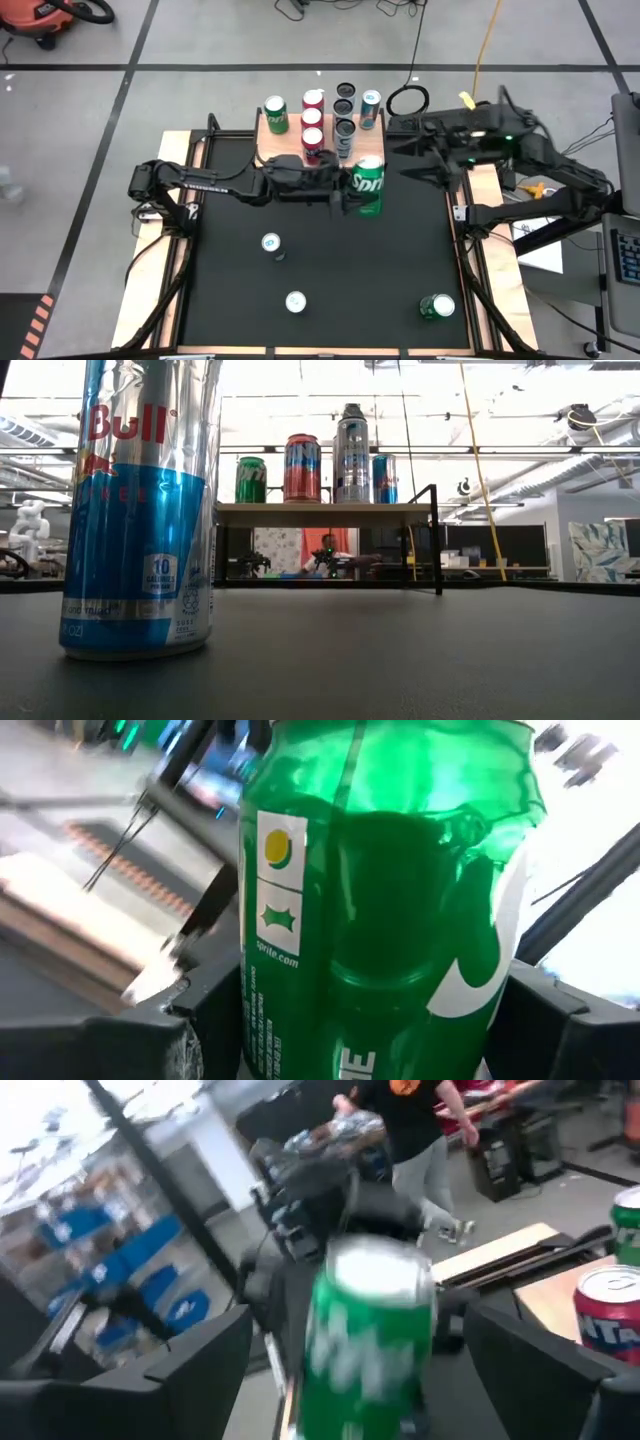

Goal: Place canned beverage on shelf
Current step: Put the left green soda can on the shelf aligned with the other green soda can

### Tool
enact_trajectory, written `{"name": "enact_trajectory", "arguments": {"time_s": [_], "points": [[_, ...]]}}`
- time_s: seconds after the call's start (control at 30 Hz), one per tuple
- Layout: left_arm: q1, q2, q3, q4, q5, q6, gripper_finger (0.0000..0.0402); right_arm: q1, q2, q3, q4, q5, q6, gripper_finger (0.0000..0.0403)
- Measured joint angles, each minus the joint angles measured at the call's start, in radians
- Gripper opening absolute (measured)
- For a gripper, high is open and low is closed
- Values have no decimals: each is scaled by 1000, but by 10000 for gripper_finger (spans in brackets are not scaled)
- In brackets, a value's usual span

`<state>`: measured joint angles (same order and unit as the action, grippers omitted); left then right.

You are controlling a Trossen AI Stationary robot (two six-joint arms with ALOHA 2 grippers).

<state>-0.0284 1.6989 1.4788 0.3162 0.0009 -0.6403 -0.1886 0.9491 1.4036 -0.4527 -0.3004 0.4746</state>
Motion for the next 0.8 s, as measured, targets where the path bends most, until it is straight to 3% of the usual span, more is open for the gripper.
{"name": "enact_trajectory", "arguments": {"time_s": [0.27,0.6,0.8], "points": [[0,-2,0,207,-18,86,293,31,-56,0,-194,-71,-24,342],[0,-3,0,277,-82,192,293,92,51,-1,-115,-16,-53,395],[-5,-3,1,308,-84,213,293,92,113,-2,-47,-41,-72,397]]}}
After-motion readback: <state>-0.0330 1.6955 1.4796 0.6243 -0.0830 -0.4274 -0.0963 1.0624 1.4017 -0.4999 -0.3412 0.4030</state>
